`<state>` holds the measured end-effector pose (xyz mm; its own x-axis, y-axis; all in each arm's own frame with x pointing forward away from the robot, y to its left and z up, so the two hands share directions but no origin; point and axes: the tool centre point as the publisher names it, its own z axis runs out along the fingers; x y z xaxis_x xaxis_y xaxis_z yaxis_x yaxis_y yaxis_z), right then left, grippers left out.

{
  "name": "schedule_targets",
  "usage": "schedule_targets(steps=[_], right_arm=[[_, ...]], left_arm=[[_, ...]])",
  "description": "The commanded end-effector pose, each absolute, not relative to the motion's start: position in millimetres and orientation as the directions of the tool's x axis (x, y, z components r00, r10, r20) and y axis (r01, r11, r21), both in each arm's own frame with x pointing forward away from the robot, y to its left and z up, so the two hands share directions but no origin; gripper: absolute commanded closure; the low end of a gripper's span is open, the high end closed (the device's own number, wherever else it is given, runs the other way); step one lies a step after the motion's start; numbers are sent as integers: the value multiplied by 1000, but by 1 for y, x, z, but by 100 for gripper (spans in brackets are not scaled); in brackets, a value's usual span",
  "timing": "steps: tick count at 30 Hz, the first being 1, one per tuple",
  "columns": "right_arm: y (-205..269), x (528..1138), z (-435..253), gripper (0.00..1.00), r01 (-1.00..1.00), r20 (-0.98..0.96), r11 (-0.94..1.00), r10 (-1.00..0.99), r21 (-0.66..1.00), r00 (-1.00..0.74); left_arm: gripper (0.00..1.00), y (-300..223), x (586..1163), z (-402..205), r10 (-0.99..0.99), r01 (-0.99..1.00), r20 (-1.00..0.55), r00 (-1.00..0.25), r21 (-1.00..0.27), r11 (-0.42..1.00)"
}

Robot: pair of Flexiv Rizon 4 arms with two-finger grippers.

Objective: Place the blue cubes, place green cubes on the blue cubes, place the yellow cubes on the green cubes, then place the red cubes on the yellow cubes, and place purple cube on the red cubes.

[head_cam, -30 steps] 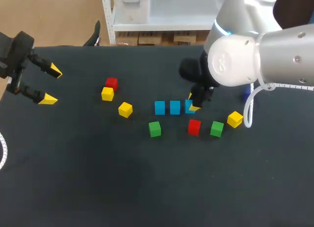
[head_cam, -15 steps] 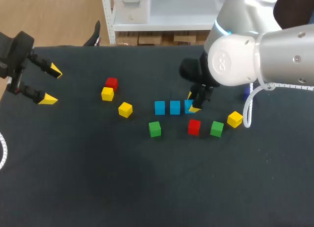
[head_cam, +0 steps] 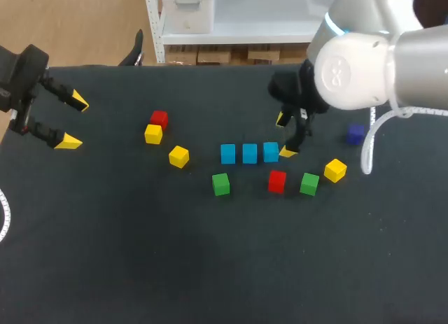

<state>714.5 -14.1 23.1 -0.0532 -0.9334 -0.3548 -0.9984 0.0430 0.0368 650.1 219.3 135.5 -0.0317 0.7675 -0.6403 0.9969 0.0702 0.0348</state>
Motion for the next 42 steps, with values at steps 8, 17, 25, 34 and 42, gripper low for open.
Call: schedule_targets(steps=[8,17,25,34,42], right_arm=[[-40,672,45,0,-995,-356,104,-930,-8,-95],[-49,636,40,0,-987,-320,159,-934,28,-160],[-54,614,37,0,-977,-290,212,-933,30,-211],[-53,602,24,0,-974,-212,225,-950,35,-227],[-56,599,7,0,-967,-160,250,-954,47,-254]], left_arm=[[0,220,651,135,767,997,-641,-29,35,67],[0,220,651,135,767,997,-641,-29,35,67],[0,220,651,135,767,997,-641,-29,35,67],[0,220,651,135,767,997,-641,-29,35,67],[0,220,651,135,767,997,-641,-29,35,67]])
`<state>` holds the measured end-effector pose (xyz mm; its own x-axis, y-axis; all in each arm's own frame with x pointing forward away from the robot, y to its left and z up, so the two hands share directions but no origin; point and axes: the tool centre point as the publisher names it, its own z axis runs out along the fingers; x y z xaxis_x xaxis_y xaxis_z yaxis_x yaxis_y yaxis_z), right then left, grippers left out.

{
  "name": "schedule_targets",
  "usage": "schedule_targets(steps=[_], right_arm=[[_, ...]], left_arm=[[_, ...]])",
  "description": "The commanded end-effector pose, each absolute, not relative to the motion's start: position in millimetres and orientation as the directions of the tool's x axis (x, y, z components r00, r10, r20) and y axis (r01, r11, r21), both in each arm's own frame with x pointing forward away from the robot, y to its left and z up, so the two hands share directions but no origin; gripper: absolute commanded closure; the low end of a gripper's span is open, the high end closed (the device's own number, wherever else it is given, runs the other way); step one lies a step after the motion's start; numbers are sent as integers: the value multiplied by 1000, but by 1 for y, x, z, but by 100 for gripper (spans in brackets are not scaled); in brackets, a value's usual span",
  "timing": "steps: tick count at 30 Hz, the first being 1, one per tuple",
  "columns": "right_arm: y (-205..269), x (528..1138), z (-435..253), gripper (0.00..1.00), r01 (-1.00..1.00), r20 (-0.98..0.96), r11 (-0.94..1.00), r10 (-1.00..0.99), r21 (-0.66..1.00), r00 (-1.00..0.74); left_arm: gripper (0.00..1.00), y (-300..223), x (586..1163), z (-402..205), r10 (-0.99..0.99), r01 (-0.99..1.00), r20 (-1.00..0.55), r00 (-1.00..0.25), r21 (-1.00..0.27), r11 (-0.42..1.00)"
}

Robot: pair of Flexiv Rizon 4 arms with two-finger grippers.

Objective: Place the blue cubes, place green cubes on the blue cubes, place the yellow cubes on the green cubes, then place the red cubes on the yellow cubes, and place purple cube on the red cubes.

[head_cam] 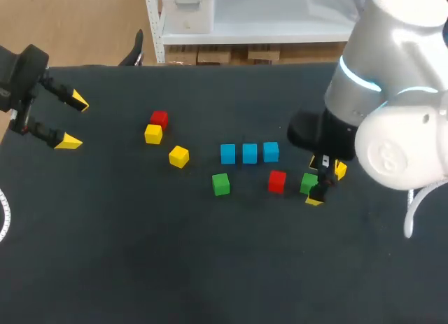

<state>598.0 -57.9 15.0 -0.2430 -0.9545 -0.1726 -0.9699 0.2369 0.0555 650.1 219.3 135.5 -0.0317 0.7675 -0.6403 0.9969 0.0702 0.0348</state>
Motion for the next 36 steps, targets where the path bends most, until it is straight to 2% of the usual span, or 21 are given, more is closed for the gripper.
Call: schedule_targets(steps=[1,19,20,22,24,25,29,34,35,36], right_arm=[[-56,599,5,0,-967,-153,251,-955,46,-256],[-67,604,-4,0,-949,-108,316,-943,10,-315],[-68,605,-4,15,-948,-103,319,-943,7,-318],[-68,606,-5,22,-947,-98,322,-942,7,-321],[-68,606,-6,33,-945,-95,326,-941,10,-325],[-68,607,-7,51,-945,-92,328,-940,11,-328],[-68,609,-8,53,-944,-88,329,-940,12,-328],[-68,611,-9,78,-946,-82,325,-942,11,-325],[-69,612,-9,91,-946,-81,325,-942,10,-325],[-69,613,-10,100,-946,-81,324,-943,10,-324]], left_arm=[[0,220,651,135,767,997,-641,-29,35,67],[0,220,651,135,767,997,-641,-29,35,67],[0,220,651,135,767,997,-641,-29,35,67],[0,220,651,135,767,997,-641,-29,35,67],[0,220,651,135,767,997,-641,-29,35,67],[0,220,651,135,767,997,-641,-29,35,67],[0,220,651,135,767,997,-641,-29,35,67],[0,220,651,135,767,997,-641,-29,35,67],[0,220,651,135,767,997,-641,-29,35,67],[0,220,651,135,767,997,-641,-29,35,67]])
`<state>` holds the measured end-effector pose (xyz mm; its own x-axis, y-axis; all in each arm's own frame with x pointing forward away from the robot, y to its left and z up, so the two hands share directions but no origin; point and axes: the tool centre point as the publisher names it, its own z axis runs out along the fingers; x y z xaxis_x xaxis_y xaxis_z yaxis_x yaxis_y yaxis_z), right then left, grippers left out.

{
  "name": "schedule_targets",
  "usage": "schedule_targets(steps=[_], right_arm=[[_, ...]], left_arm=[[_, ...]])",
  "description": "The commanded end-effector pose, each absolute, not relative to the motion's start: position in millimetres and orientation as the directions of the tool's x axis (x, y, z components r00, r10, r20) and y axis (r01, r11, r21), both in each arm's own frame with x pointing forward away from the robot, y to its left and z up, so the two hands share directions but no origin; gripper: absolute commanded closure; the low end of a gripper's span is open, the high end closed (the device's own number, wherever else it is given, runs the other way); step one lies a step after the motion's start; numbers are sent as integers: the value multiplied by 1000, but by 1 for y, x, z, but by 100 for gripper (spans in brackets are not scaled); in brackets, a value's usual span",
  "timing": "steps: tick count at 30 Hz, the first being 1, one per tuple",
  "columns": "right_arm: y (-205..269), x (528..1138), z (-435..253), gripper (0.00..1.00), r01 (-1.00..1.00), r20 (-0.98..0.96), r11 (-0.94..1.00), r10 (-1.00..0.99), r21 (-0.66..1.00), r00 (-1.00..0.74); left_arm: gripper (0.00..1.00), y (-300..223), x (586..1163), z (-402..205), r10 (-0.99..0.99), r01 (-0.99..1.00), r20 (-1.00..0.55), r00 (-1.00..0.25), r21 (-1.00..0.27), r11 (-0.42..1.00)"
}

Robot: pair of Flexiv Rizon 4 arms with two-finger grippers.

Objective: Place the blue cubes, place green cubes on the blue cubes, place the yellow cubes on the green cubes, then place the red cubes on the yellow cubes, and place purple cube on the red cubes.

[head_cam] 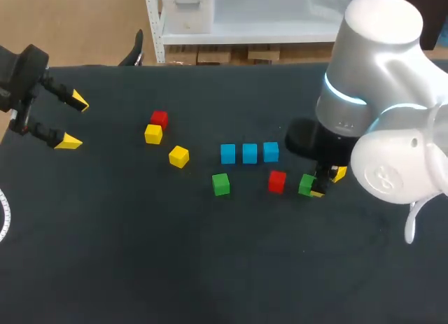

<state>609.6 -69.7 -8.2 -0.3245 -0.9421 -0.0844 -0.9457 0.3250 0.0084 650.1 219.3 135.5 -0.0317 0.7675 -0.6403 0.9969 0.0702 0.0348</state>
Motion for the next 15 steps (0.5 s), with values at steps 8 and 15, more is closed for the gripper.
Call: schedule_targets(steps=[8,15], right_arm=[[-67,617,1,100,-955,-119,296,-948,14,-295],[-61,637,25,100,-987,-151,159,-975,23,-160]], left_arm=[[0,220,651,135,767,997,-641,-29,35,67],[0,220,651,135,767,997,-641,-29,35,67]])
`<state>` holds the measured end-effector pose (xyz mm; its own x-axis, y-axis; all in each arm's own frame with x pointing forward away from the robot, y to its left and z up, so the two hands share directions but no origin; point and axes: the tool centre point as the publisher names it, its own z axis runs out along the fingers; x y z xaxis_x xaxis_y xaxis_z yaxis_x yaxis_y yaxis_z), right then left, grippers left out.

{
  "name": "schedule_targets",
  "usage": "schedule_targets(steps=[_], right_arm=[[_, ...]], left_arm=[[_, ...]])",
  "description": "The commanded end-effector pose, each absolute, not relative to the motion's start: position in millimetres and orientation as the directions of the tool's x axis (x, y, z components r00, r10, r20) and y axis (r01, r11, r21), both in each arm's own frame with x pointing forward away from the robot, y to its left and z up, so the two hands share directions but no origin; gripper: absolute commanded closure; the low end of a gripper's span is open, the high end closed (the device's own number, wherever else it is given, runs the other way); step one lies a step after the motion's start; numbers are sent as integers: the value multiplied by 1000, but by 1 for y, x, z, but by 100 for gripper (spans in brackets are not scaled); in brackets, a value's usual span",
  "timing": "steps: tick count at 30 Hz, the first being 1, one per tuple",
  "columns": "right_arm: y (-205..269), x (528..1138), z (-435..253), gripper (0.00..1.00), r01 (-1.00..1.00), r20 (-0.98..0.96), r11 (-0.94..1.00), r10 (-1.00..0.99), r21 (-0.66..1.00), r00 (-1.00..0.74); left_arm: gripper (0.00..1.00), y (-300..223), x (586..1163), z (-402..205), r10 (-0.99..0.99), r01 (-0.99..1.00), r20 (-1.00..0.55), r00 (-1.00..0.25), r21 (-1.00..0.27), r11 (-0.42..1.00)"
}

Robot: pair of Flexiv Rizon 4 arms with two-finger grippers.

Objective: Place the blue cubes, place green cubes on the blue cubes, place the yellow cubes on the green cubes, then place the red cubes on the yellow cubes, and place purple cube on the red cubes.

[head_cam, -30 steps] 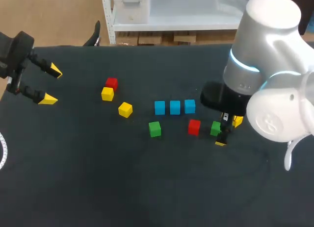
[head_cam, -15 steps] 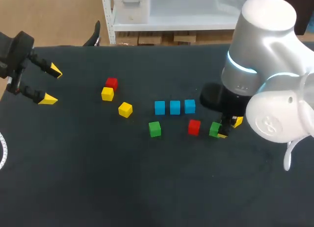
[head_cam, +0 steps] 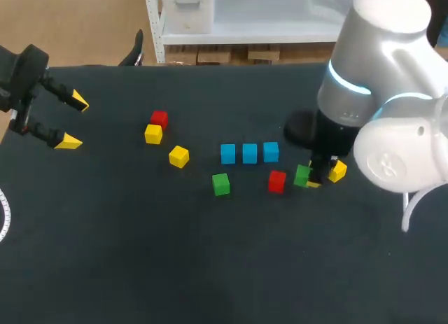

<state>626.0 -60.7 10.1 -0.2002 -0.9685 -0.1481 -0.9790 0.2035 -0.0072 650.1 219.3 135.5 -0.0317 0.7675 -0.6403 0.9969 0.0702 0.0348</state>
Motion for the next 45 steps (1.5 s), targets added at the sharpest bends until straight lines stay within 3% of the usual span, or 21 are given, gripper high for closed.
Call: schedule_targets(steps=[1,16,45], right_arm=[[-60,640,29,100,-991,-149,128,-980,22,-130],[-26,691,59,100,-994,-77,-109,-991,-18,110],[6,699,36,100,-995,-69,-97,-993,-35,99]], left_arm=[[0,220,651,135,767,997,-641,-29,35,67],[0,220,651,135,767,997,-641,-29,35,67],[0,220,651,135,767,997,-641,-29,35,67]])
